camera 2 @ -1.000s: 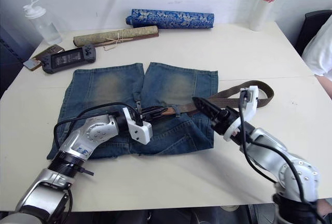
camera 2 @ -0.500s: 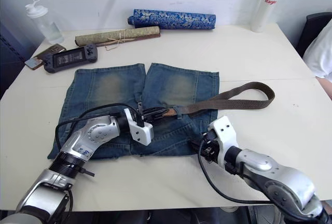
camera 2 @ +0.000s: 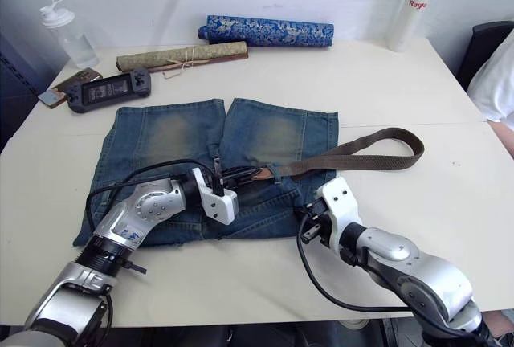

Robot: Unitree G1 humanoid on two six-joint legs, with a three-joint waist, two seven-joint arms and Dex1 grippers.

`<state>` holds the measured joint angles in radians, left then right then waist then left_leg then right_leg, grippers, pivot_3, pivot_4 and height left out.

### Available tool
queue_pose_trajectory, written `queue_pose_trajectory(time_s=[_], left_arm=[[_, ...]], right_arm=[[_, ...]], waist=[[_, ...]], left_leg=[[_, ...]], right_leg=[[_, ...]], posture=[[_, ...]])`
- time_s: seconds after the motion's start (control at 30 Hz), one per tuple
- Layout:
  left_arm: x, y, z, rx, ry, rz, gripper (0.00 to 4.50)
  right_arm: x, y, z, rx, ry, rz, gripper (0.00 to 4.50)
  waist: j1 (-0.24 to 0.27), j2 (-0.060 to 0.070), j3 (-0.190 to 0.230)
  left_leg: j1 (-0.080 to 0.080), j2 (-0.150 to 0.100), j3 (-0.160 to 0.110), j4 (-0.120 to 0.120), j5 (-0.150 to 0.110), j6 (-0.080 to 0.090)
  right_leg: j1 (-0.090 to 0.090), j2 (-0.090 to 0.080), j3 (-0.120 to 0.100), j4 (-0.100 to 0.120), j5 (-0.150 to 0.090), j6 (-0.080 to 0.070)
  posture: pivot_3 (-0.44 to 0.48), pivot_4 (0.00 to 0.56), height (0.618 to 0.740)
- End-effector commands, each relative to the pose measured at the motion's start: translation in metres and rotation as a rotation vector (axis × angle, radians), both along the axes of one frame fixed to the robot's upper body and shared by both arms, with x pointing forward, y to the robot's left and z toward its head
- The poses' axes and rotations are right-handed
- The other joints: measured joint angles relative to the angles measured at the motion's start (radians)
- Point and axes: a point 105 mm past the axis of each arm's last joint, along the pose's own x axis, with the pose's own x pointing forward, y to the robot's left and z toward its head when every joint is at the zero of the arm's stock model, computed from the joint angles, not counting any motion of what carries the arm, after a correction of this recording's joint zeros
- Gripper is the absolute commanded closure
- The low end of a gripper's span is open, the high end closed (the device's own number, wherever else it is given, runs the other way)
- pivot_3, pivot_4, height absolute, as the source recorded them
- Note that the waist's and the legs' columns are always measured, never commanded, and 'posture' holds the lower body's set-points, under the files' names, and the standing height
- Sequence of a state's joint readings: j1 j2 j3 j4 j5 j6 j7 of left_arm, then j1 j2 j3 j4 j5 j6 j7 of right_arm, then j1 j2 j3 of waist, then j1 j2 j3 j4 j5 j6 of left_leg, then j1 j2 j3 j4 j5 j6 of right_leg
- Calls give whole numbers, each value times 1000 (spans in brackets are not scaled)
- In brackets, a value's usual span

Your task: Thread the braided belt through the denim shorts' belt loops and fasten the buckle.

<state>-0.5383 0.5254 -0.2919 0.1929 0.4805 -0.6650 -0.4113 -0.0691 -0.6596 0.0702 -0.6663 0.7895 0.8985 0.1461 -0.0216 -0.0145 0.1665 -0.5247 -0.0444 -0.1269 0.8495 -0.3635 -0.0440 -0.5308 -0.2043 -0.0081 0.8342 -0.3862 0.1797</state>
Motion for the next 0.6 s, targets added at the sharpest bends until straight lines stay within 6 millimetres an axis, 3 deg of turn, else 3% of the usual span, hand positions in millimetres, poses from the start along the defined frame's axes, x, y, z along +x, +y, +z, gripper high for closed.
queue_pose_trajectory(time_s=[0.03, 0.13, 0.27, 0.47, 0.6], left_arm=[[-7, 7, 7, 69, -63, -14, 4500], [-12, 17, 15, 97, -103, -14, 4500], [-21, 33, 25, 133, -172, -32, 4500], [-23, 36, 32, 142, -230, -28, 4500], [-19, 38, 31, 157, -239, 10, 4500]], right_arm=[[6, -15, -4, -3, 25, -91, 4455], [14, -31, 1, 19, 19, -179, 4455], [31, -76, 10, 1, -12, -325, 4455], [40, -110, 16, -34, -10, -412, 4455], [44, -123, 22, -50, -20, -438, 4455]], waist=[[-1, 0, 0], [-1, 0, 0], [11, 0, 0], [36, 1, 1], [42, 1, 1]], left_leg=[[0, 0, 0, 0, 0, 0], [0, 0, 0, 0, 0, 0], [-1, -1, 0, 1, 0, 0], [-3, -2, 0, 5, 0, 0], [-3, -3, 1, 5, 0, 0]], right_leg=[[0, 0, 0, 0, 0, 0], [0, 0, 0, 0, 0, 0], [0, -1, 0, 1, 0, 0], [0, -1, 1, 0, 1, 2], [0, -1, 2, 0, 1, 2]], posture=[[0, 150, 637], [0, 150, 637], [0, 150, 637], [0, 150, 637], [0, 150, 637]])
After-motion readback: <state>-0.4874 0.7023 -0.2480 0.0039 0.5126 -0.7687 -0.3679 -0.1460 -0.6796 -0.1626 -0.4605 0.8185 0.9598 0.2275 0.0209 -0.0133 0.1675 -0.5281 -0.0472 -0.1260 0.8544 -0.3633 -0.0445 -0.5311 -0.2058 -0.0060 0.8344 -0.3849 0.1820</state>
